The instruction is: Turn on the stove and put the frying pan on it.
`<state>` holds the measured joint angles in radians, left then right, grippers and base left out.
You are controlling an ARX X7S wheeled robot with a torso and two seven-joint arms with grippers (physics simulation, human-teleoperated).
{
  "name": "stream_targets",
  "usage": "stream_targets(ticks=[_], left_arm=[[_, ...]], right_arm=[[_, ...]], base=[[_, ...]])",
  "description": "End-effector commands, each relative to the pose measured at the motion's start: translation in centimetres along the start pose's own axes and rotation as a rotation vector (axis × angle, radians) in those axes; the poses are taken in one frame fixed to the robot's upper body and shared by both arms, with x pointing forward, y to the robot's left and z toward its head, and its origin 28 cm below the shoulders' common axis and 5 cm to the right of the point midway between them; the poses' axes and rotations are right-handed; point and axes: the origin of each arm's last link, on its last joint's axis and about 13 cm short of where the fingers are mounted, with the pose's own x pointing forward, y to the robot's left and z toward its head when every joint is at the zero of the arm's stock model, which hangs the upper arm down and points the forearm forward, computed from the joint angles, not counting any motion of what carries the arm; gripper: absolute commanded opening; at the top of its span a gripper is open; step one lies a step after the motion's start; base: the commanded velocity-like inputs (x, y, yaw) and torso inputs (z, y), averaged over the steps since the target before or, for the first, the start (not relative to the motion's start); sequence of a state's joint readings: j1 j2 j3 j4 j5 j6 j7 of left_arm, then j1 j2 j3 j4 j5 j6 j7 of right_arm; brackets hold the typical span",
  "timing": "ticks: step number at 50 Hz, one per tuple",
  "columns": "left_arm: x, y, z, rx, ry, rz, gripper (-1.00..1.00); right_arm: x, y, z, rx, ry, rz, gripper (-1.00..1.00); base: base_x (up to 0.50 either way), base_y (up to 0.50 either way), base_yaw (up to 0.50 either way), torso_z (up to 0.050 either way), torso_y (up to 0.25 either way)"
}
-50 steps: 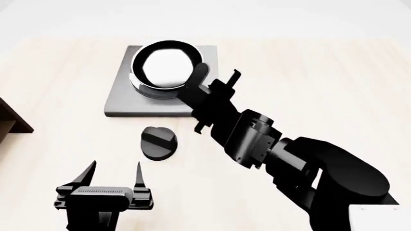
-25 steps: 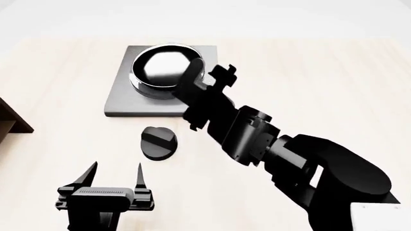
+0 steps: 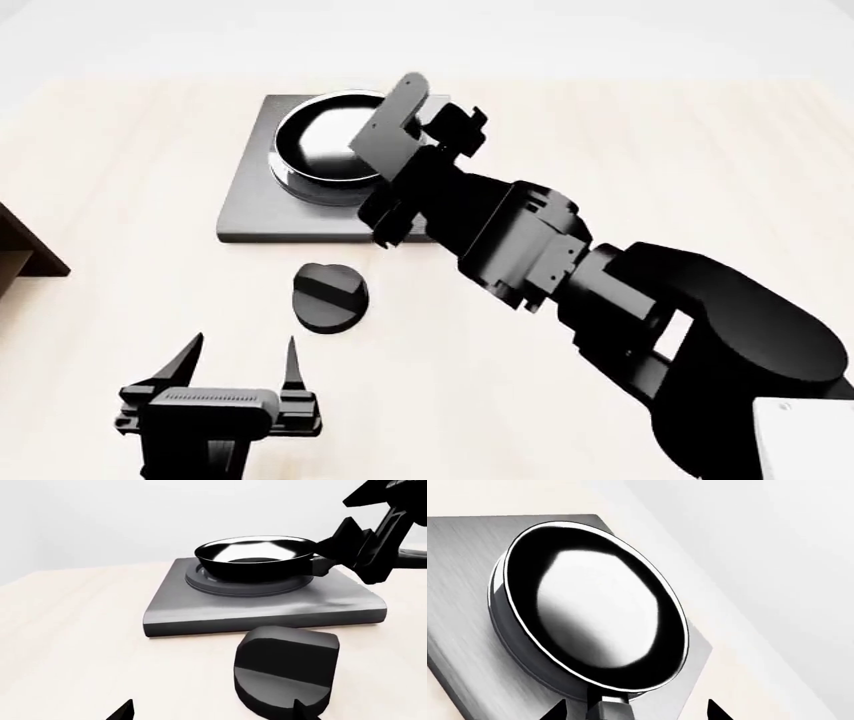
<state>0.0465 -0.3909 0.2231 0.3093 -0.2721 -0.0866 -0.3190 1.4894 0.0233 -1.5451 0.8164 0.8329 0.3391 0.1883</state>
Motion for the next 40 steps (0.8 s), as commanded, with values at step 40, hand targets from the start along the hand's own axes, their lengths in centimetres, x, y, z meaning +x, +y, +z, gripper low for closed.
stream_targets(ticks=[40], left_arm=[[-1.4, 1.1, 4.4, 0.012, -0.252, 0.099, 1.00]], right_arm=[[-17.9, 0.1, -8.0, 0.332, -0.504, -0.530, 1.00]], base=[[0.00, 0.00, 0.00, 0.000, 0.000]])
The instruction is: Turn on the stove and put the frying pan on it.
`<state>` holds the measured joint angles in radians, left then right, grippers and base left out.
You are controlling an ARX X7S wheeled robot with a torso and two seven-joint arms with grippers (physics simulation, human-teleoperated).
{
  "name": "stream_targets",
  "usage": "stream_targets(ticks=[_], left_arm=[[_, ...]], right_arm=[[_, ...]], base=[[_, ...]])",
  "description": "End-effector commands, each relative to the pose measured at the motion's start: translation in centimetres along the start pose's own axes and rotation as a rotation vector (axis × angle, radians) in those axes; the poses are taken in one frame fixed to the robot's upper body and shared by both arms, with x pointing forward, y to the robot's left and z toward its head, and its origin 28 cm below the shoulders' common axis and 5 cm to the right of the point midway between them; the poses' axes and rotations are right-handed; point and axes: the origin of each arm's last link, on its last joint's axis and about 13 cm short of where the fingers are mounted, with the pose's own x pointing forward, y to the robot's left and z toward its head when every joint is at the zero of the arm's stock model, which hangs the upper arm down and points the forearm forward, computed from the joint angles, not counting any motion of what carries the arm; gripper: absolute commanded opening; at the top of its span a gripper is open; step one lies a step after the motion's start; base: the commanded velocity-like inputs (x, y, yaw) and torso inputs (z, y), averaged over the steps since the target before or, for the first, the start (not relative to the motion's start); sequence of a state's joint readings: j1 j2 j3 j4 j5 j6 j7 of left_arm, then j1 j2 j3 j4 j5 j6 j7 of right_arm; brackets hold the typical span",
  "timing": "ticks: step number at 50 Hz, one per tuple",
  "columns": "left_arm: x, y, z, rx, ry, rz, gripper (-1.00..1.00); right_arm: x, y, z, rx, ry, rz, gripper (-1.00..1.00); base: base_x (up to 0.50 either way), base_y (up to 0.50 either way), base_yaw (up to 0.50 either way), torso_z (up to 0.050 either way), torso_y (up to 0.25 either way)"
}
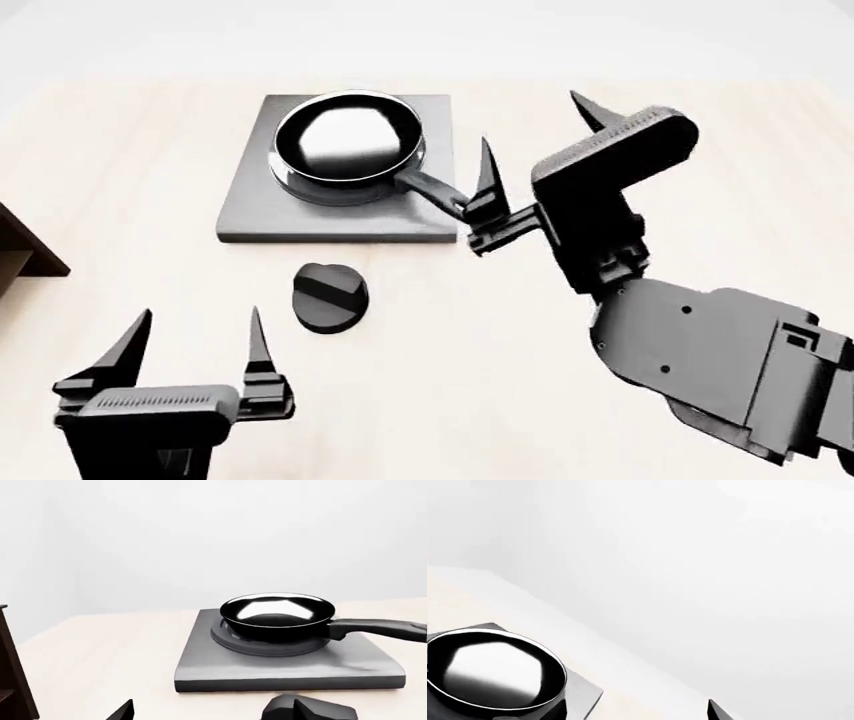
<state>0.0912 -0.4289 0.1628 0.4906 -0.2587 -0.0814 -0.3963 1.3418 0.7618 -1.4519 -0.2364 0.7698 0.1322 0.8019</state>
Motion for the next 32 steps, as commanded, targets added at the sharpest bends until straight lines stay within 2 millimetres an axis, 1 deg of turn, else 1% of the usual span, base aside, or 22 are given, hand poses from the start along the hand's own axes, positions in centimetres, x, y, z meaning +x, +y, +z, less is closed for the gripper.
stream_targets(ticks=[1, 6, 8, 9, 11, 15, 20, 24, 25, 32], left_arm=[[-0.5, 0.4, 1.2, 0.003, -0.103, 0.026, 1.00], [-0.7, 0.7, 2.2, 0.005, -0.159, 0.045, 1.00], [-0.9, 0.9, 2.5, 0.004, -0.186, 0.052, 1.00], [-1.0, 1.0, 2.8, 0.008, -0.213, 0.062, 1.00], [-1.2, 1.1, 3.0, 0.012, -0.233, 0.065, 1.00], [-1.8, 1.5, 3.5, 0.009, -0.299, 0.063, 1.00], [-2.5, 1.9, 4.1, 0.000, -0.364, 0.074, 1.00], [-2.7, 2.2, 4.3, -0.018, -0.399, 0.094, 1.00], [-2.7, 2.2, 4.3, -0.018, -0.399, 0.094, 1.00], [-3.6, 2.3, 4.6, -0.052, -0.487, 0.091, 1.00]], right_arm=[[-6.0, -0.7, -0.8, 0.168, -0.105, -0.177, 1.00], [-9.0, -1.2, -1.4, 0.228, -0.150, -0.284, 1.00], [-9.8, -1.3, -1.4, 0.246, -0.170, -0.320, 1.00], [-10.7, -1.6, -1.4, 0.256, -0.182, -0.349, 1.00], [-11.4, -1.9, -1.2, 0.281, -0.203, -0.373, 1.00], [-13.3, -2.4, -0.6, 0.274, -0.269, -0.433, 1.00], [-14.3, -2.7, -0.7, 0.289, -0.317, -0.490, 1.00], [-15.3, -2.5, -0.9, 0.295, -0.401, -0.514, 1.00], [-15.5, -2.3, -1.1, 0.272, -0.430, -0.544, 1.00], [-17.1, -2.2, -0.7, 0.300, -0.570, -0.611, 1.00]], base=[[0.00, 0.00, 0.00, 0.000, 0.000], [0.00, 0.00, 0.00, 0.000, 0.000], [0.00, 0.00, 0.00, 0.000, 0.000], [0.00, 0.00, 0.00, 0.000, 0.000], [0.00, 0.00, 0.00, 0.000, 0.000], [0.00, 0.00, 0.00, 0.000, 0.000], [0.00, 0.00, 0.00, 0.000, 0.000], [0.00, 0.00, 0.00, 0.000, 0.000], [0.00, 0.00, 0.00, 0.000, 0.000], [0.00, 0.00, 0.00, 0.000, 0.000]])
